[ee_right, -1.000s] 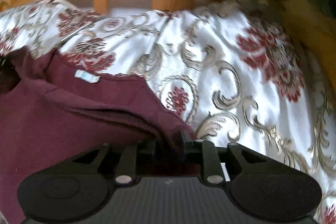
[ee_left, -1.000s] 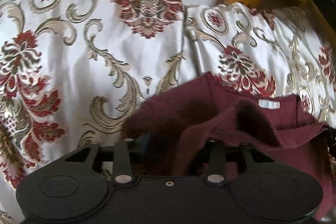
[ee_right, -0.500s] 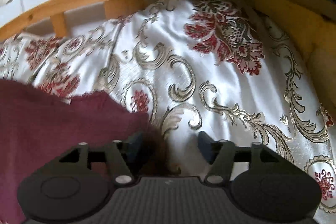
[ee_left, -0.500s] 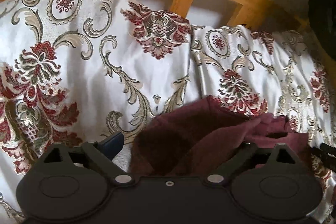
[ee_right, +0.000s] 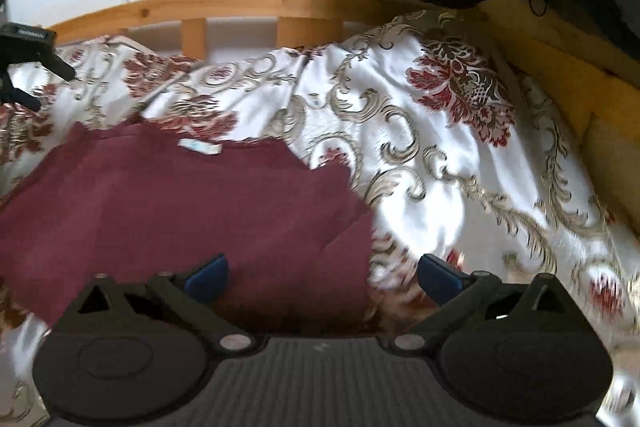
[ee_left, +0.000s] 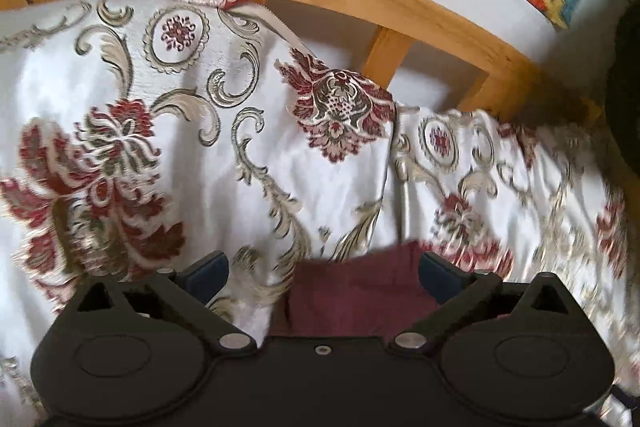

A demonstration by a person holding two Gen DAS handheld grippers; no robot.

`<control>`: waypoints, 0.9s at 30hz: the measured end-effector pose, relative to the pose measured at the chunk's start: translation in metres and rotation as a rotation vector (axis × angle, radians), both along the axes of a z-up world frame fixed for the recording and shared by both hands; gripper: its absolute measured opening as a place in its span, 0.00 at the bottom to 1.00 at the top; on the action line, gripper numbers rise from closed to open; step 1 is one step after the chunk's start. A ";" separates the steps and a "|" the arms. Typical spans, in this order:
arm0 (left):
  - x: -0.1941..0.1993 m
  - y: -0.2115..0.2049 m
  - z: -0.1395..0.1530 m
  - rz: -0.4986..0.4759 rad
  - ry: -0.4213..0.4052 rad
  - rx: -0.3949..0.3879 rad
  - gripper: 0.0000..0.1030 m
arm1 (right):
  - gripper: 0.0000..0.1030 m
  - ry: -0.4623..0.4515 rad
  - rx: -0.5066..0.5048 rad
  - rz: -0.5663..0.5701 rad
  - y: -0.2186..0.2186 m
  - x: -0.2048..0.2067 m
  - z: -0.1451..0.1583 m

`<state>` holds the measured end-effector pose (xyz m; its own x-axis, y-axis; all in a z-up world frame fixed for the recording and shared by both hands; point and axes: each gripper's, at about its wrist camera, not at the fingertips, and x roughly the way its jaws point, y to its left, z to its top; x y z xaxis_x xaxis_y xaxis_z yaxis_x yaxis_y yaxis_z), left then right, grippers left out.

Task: Fold small clothes

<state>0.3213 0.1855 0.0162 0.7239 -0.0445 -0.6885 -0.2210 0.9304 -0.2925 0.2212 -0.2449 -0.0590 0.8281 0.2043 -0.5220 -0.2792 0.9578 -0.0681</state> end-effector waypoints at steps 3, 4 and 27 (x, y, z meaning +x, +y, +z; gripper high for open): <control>-0.035 -0.011 -0.009 -0.024 -0.033 0.058 0.99 | 1.00 -0.040 0.070 -0.053 -0.004 -0.029 -0.008; -0.051 -0.015 -0.013 -0.022 -0.050 0.062 0.99 | 1.00 -0.066 0.110 -0.083 -0.008 -0.040 -0.013; -0.145 -0.059 -0.078 0.009 -0.021 0.082 0.94 | 0.24 -0.018 0.351 -0.076 -0.020 -0.040 -0.043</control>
<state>0.1765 0.1263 -0.0617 0.7385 0.0181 -0.6740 -0.2245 0.9492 -0.2205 0.1809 -0.2647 -0.1020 0.8560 0.3064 -0.4163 -0.2084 0.9416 0.2644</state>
